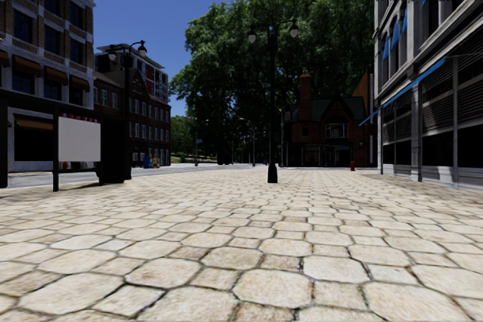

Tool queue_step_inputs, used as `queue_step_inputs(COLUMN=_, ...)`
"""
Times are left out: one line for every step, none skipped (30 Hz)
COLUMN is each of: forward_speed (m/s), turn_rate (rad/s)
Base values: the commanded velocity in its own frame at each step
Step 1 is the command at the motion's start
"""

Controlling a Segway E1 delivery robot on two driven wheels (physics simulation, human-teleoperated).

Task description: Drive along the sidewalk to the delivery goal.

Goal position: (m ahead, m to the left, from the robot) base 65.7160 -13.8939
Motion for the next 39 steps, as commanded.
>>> queue_step_inputs(forward_speed=2.0, turn_rate=0.0)
queue_step_inputs(forward_speed=2.0, turn_rate=0.0)
queue_step_inputs(forward_speed=2.0, turn_rate=0.0)
queue_step_inputs(forward_speed=2.0, turn_rate=0.0)
queue_step_inputs(forward_speed=2.0, turn_rate=0.0)
queue_step_inputs(forward_speed=2.0, turn_rate=0.0)
queue_step_inputs(forward_speed=2.0, turn_rate=0.0)
queue_step_inputs(forward_speed=2.0, turn_rate=0.0)
queue_step_inputs(forward_speed=2.0, turn_rate=0.0)
queue_step_inputs(forward_speed=2.0, turn_rate=0.0)
queue_step_inputs(forward_speed=2.0, turn_rate=0.0)
queue_step_inputs(forward_speed=2.0, turn_rate=0.0)
queue_step_inputs(forward_speed=2.0, turn_rate=0.0)
queue_step_inputs(forward_speed=2.0, turn_rate=0.0)
queue_step_inputs(forward_speed=2.0, turn_rate=0.0)
queue_step_inputs(forward_speed=2.0, turn_rate=0.0)
queue_step_inputs(forward_speed=2.0, turn_rate=0.0)
queue_step_inputs(forward_speed=2.0, turn_rate=0.0)
queue_step_inputs(forward_speed=2.0, turn_rate=0.0)
queue_step_inputs(forward_speed=2.0, turn_rate=0.0)
queue_step_inputs(forward_speed=2.0, turn_rate=0.0)
queue_step_inputs(forward_speed=2.0, turn_rate=0.0)
queue_step_inputs(forward_speed=2.0, turn_rate=0.0)
queue_step_inputs(forward_speed=2.0, turn_rate=0.0)
queue_step_inputs(forward_speed=2.0, turn_rate=0.0)
queue_step_inputs(forward_speed=2.0, turn_rate=0.0)
queue_step_inputs(forward_speed=2.0, turn_rate=0.0)
queue_step_inputs(forward_speed=2.0, turn_rate=0.0)
queue_step_inputs(forward_speed=2.0, turn_rate=0.0)
queue_step_inputs(forward_speed=2.0, turn_rate=0.0)
queue_step_inputs(forward_speed=2.0, turn_rate=0.0)
queue_step_inputs(forward_speed=2.0, turn_rate=0.0)
queue_step_inputs(forward_speed=2.0, turn_rate=0.0)
queue_step_inputs(forward_speed=2.0, turn_rate=0.0)
queue_step_inputs(forward_speed=2.0, turn_rate=0.0)
queue_step_inputs(forward_speed=2.0, turn_rate=0.0)
queue_step_inputs(forward_speed=2.0, turn_rate=0.0)
queue_step_inputs(forward_speed=2.0, turn_rate=0.0)
queue_step_inputs(forward_speed=2.0, turn_rate=0.0)
